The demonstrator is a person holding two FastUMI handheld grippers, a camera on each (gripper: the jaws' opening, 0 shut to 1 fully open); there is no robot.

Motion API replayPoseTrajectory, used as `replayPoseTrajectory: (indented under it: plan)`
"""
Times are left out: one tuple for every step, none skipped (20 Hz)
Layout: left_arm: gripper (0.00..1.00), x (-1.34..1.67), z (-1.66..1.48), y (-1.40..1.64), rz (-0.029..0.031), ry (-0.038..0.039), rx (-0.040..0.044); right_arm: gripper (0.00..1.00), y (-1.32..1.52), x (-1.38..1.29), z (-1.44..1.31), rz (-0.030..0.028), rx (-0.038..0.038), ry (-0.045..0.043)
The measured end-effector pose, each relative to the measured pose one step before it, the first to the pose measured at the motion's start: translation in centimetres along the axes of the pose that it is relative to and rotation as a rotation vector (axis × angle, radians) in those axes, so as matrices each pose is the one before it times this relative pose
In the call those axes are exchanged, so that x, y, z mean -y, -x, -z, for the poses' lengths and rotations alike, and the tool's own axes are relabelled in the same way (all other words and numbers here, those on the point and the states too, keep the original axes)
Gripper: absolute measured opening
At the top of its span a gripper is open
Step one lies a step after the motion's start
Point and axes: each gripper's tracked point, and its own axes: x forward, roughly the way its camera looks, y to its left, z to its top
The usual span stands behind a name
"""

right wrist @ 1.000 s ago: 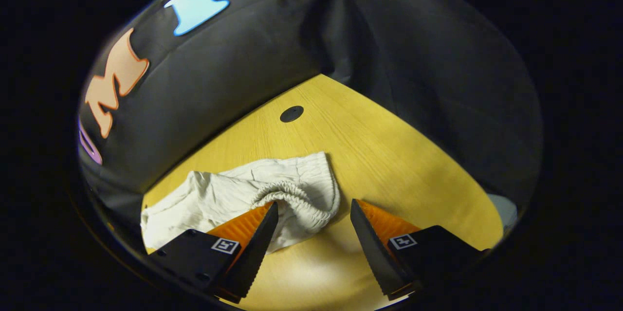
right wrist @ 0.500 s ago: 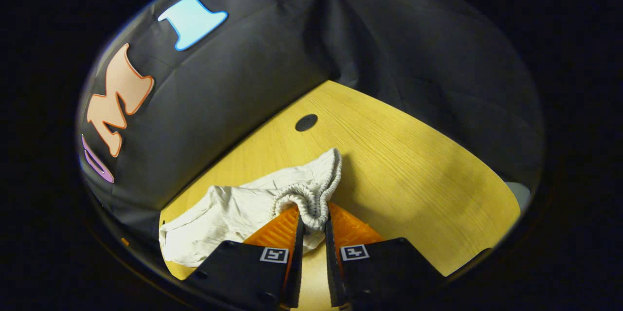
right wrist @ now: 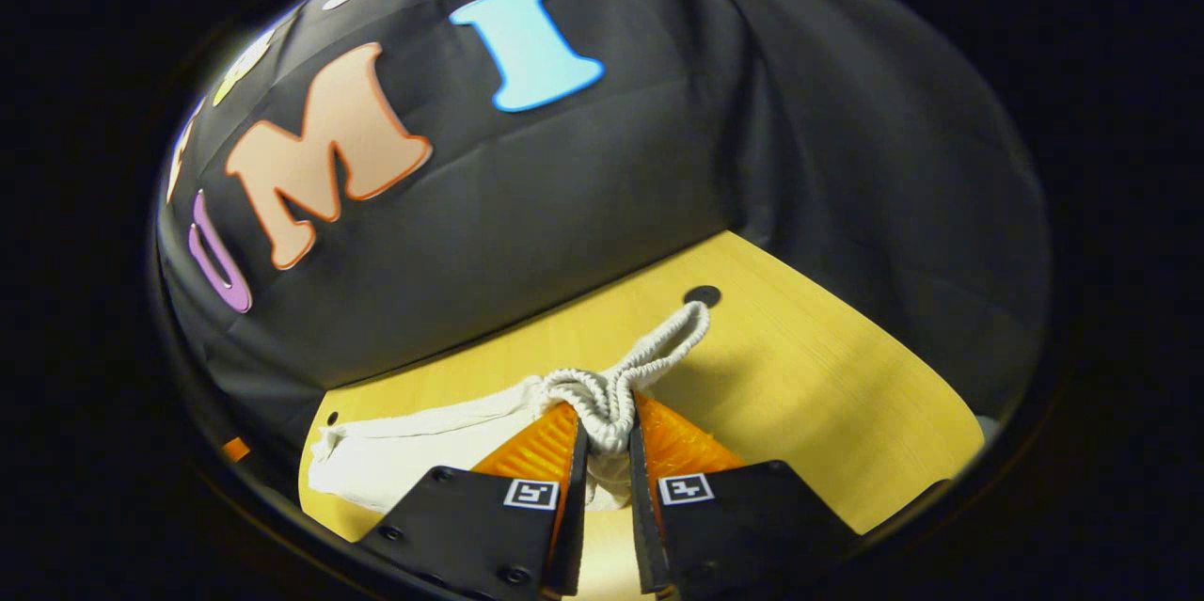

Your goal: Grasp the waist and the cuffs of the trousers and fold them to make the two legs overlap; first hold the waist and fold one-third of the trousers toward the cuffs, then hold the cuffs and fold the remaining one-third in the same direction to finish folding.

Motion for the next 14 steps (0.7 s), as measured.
replayPoseTrajectory:
  plan:
    - [0.97,-0.457,0.265,-0.135,0.01965,-0.00827,-0.00990,0.25,0.324,-1.971,-0.067,-0.01282,0.01050,0.02367]
    - [0.96,-0.525,0.119,-0.157,0.01869,-0.00784,-0.00544,0.24,-0.142,-2.407,0.075,-0.00881,0.00723,0.02633]
    - [0.95,-0.596,0.095,-0.165,0.01569,-0.00588,-0.00154,0.24,0.086,-2.235,0.224,-0.00740,0.00516,0.02409]
    - [0.94,-0.581,0.086,-0.138,0.01478,-0.00136,-0.00103,0.24,0.275,-2.557,0.238,-0.01906,0.00508,0.02037]
    - [0.94,-0.658,0.154,-0.170,0.01140,0.00249,-0.00219,0.20,-0.013,-2.552,0.074,-0.02212,0.00590,0.01514]
    - [0.94,-0.715,0.019,-0.073,0.01247,0.00535,0.00536,0.25,-0.169,-2.369,0.062,-0.02199,-0.00097,0.01665]
    - [0.94,-0.879,0.207,-0.234,0.01141,0.00733,-0.00106,0.25,0.092,-2.988,0.524,-0.02276,-0.00104,0.02972]
    - [0.94,-1.192,0.134,-0.341,0.00150,0.00220,0.00016,0.24,-0.057,-2.794,0.871,-0.02729,-0.00446,0.02236]
    - [0.94,-0.945,0.296,-0.182,0.00047,-0.00107,-0.00227,0.25,0.165,-1.782,0.457,-0.02675,-0.00389,0.00615]
    - [0.94,-0.998,0.294,-0.160,-0.00238,-0.00190,-0.00482,0.25,-0.365,-2.279,0.654,-0.02453,-0.00643,0.00296]
    - [0.95,-0.867,0.252,-0.313,-0.00259,-0.00134,-0.00419,0.25,-0.613,-2.391,0.663,-0.02845,-0.00453,0.00498]
    - [0.96,-0.913,0.385,-0.288,-0.00302,0.00400,-0.00724,0.25,-0.704,-1.973,0.887,-0.02466,-0.00878,0.00696]
    - [0.95,-0.939,0.562,-0.258,-0.00167,0.00603,-0.01008,0.24,-0.786,-1.980,1.053,-0.02095,-0.01757,0.01311]
    - [0.95,-1.005,0.679,-0.419,-0.00450,0.00814,-0.01218,0.25,-0.569,-1.252,0.868,-0.01219,-0.01383,0.01736]
